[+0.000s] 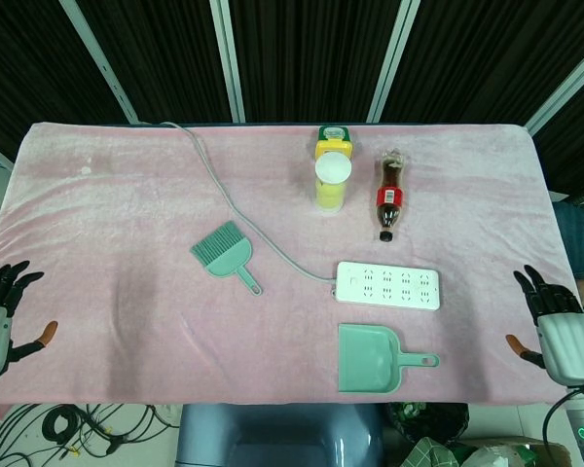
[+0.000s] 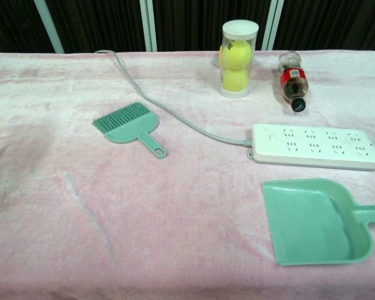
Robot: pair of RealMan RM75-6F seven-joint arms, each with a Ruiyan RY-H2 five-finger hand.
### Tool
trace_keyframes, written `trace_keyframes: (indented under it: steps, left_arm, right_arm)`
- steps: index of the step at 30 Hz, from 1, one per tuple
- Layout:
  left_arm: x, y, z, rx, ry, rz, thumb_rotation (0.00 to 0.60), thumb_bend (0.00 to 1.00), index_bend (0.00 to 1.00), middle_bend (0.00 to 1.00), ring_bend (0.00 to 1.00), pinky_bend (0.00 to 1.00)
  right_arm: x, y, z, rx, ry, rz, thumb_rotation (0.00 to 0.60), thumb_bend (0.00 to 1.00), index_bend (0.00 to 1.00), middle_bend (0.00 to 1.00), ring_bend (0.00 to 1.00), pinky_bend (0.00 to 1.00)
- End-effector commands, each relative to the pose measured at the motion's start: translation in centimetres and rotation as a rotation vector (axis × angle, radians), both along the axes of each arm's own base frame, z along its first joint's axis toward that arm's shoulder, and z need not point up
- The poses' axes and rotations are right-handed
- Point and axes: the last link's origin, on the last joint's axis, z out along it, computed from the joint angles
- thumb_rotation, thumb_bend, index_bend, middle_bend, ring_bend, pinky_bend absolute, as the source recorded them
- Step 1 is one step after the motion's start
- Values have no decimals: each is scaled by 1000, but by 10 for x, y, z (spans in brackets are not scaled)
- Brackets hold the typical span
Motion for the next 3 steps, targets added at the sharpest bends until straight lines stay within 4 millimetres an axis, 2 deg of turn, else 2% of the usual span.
trace_keyframes:
  steps: [1,3]
  left_arm:
    - [0,0,0,1,1,1,600,271,189,79,27,0]
    - [0,0,0,5,-1,4,600,272,189,79,27,0]
  right_arm:
    - [-19,-2,0,-8,-32,-35,600,65,0,43,202,185]
    - [-24,-3,1,-9,-41,-38,600,65,0,44,203,186]
